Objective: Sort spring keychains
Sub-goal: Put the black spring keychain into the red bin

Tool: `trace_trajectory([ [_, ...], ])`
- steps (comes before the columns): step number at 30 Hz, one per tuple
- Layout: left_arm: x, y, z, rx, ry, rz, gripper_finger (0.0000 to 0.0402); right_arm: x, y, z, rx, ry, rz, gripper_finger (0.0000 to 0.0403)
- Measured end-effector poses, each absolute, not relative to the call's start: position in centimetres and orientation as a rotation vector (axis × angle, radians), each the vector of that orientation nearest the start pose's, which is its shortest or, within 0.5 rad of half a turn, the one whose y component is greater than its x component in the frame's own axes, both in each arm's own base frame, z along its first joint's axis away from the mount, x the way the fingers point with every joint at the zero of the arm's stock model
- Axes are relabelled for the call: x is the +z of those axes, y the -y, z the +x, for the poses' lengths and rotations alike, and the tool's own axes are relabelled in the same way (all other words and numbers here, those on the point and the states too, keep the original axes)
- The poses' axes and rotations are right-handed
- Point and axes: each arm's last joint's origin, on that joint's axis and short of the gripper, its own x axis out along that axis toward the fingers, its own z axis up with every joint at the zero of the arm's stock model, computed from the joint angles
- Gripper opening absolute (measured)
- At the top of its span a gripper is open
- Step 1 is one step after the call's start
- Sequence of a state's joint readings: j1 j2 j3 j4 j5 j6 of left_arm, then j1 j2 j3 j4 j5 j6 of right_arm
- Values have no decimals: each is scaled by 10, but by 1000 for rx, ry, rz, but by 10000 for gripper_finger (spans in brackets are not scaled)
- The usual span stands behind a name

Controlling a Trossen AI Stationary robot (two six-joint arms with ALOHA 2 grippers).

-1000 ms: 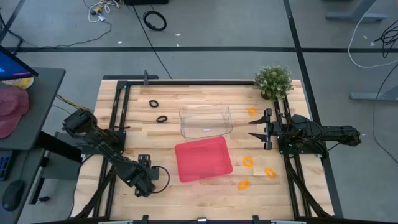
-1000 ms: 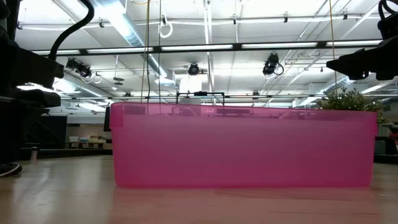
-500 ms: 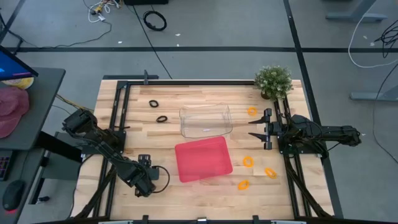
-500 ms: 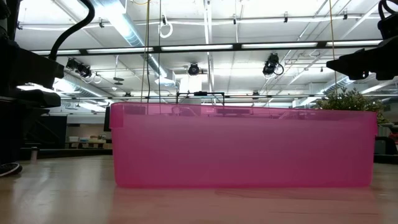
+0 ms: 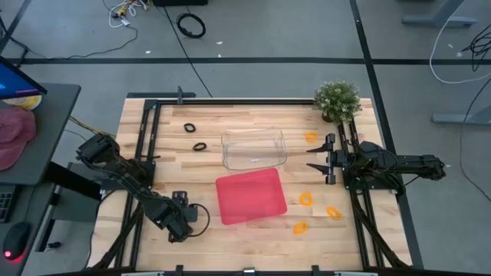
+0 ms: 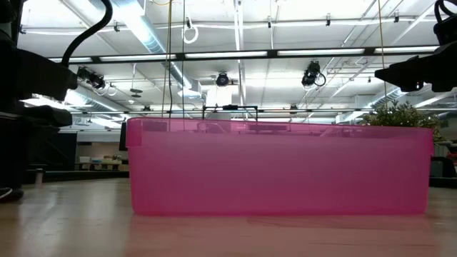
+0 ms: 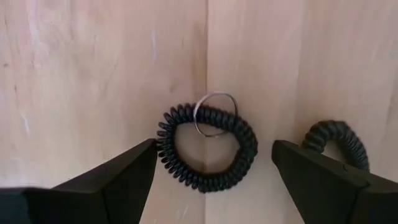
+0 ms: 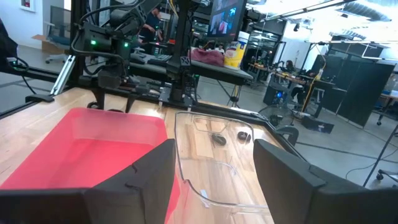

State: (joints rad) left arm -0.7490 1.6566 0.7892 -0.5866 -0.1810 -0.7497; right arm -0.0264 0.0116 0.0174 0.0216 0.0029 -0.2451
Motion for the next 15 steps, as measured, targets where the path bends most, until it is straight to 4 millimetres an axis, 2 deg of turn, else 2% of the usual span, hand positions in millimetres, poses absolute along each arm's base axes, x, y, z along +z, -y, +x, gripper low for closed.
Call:
trace_trajectory([
  [15,123,173,194,37,-1339,14,337,171,3,97,-32,24,-245,222],
])
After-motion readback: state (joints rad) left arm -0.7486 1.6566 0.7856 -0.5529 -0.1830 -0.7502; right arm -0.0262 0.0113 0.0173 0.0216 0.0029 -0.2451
